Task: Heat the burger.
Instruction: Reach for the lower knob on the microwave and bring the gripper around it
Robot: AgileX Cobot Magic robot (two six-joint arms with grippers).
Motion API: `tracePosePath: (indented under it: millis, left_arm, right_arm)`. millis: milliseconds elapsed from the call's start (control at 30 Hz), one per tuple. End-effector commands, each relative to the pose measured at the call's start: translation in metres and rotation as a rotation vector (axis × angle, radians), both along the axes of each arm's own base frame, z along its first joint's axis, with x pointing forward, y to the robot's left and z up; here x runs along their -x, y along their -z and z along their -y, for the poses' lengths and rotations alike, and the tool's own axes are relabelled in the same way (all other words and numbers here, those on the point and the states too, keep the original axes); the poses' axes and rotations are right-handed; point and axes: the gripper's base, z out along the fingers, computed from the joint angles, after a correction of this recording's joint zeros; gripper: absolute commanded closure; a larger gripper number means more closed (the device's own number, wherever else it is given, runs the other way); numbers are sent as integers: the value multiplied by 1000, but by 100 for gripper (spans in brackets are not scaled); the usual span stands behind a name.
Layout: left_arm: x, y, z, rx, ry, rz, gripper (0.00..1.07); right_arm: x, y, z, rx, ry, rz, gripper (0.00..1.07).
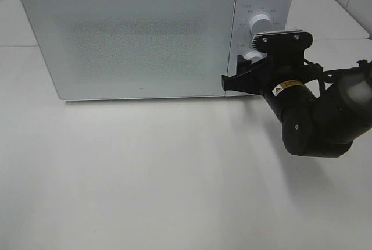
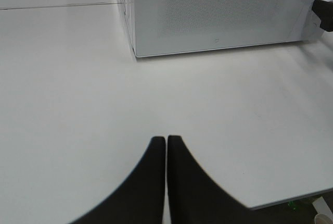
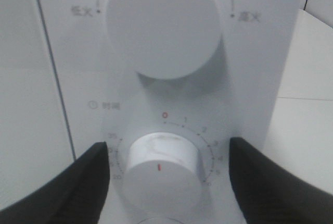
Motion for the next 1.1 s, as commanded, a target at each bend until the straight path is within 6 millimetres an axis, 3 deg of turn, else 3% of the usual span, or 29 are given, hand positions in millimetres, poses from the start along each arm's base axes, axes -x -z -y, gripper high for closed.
tracePosePath:
  millis: [33,500,767,900,933,1000,1033,1100]
  left_arm:
    - [0,0,0,5,0,13,106]
    - [0,0,0,5,0,13,106]
    - [0,0,0,5,0,13,106]
    - [0,0,0,5,0,13,106]
    - [0,0,0,5,0,13,106]
    - [0,0,0,5,0,13,106]
    - [0,0,0,5,0,13,106]
    - [0,0,0,5,0,13,106]
  right_arm:
    - [-7,-11,-4,11,-28,93,46]
    - [-7,-6,-2,7,2,37,47]
    - [-7,-6,-2,10,0,39,55]
    - [-7,-6,-2,10,1,39,63]
    - [-7,-6,-2,10,1,39,70]
    - [-7,-6,-2,10,1,39,74]
    - [-7,-6,-2,10,1,39,83]
    - [-7,-6,-2,10,1,39,86]
